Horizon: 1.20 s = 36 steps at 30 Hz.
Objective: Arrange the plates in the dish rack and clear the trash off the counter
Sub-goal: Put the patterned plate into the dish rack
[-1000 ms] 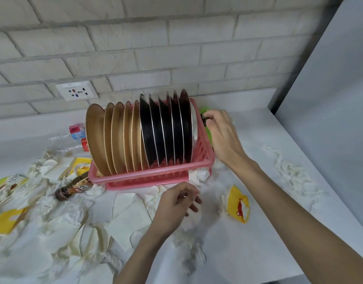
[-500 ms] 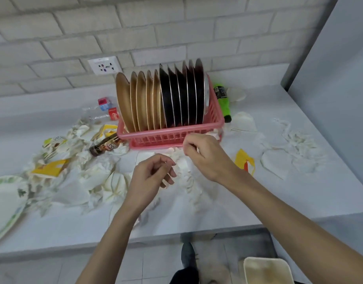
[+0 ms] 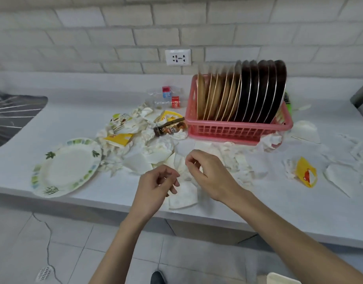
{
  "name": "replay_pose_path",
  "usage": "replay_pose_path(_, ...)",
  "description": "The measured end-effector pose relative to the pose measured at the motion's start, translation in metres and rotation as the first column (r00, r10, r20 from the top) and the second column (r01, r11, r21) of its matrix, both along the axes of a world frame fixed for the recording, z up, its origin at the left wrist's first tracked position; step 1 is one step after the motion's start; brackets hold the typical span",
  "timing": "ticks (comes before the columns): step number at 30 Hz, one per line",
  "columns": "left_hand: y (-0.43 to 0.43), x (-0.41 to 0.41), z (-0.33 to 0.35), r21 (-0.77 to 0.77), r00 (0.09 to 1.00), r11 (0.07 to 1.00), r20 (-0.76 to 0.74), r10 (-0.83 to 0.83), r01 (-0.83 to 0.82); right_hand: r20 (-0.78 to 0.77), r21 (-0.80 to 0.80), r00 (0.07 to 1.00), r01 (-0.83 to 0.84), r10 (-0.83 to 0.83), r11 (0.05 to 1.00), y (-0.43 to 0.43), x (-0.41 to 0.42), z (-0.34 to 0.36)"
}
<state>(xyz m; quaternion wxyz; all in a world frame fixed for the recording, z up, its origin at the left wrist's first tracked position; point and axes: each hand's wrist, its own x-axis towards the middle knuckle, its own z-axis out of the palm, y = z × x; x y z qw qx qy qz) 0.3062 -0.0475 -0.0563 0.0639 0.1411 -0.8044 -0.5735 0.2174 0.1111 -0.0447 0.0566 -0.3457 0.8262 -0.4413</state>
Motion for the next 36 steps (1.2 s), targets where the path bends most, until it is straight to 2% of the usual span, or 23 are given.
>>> replay_pose_path(6,-0.097,0.036,-0.023,-0.095,0.993,0.992,0.080,0.089,-0.081,0.204,-0.005,0.979,0.009,-0.008,1.000,-0.083,0.041,-0.040)
replay_pose_path(9,-0.162,0.051,-0.040,-0.171,0.976,0.973,0.127,0.176,-0.153,0.204,0.024,0.979,-0.022,0.017,0.999,-0.130,0.054,-0.064)
replay_pose_path(12,-0.235,0.058,-0.055,-0.260,0.949,0.931,0.113,0.294,-0.257,0.123,0.198,0.990,-0.093,0.070,0.976,-0.175,0.056,-0.091)
replay_pose_path(15,-0.309,0.055,-0.066,-0.357,0.931,0.878,0.055,0.361,-0.320,0.017,0.431,0.993,-0.110,0.114,0.896,-0.211,0.057,-0.117)
replay_pose_path(18,-0.376,0.044,-0.078,-0.538,0.917,0.780,0.031,0.398,-0.321,-0.103,0.599,0.989,-0.023,0.105,0.800,-0.230,0.065,-0.135)
replay_pose_path(20,-0.411,0.032,-0.084,-0.666,0.894,0.685,0.060,0.445,-0.296,-0.189,0.646,0.978,0.055,0.090,0.762,-0.235,0.072,-0.144)
replay_pose_path(22,-0.431,0.023,-0.091,-0.714,0.860,0.645,0.119,0.497,-0.274,-0.287,0.655,0.955,0.143,0.069,0.742,-0.240,0.075,-0.150)
replay_pose_path(24,-0.439,0.017,-0.101,-0.657,0.814,0.698,0.218,0.538,-0.286,-0.358,0.641,0.933,0.219,0.035,0.735,-0.249,0.075,-0.151)
replay_pose_path(26,-0.443,0.011,-0.107,-0.570,0.785,0.743,0.254,0.565,-0.351,-0.405,0.632,0.914,0.268,0.016,0.728,-0.256,0.075,-0.149)
replay_pose_path(28,-0.450,0.006,-0.105,-0.515,0.782,0.767,0.261,0.566,-0.384,-0.427,0.628,0.904,0.286,0.013,0.724,-0.259,0.077,-0.150)
replay_pose_path(31,-0.463,0.004,-0.096,-0.494,0.784,0.803,0.328,0.527,-0.333,-0.463,0.614,0.886,0.316,0.006,0.723,-0.259,0.079,-0.151)
replay_pose_path(33,-0.469,0.010,-0.088,-0.420,0.804,0.834,0.314,0.504,-0.359,-0.477,0.610,0.879,0.331,0.000,0.720,-0.259,0.080,-0.151)
replay_pose_path(36,-0.466,0.025,-0.073,-0.194,0.854,0.876,0.209,0.477,-0.442,-0.479,0.610,0.878,0.335,-0.003,0.718,-0.260,0.083,-0.152)
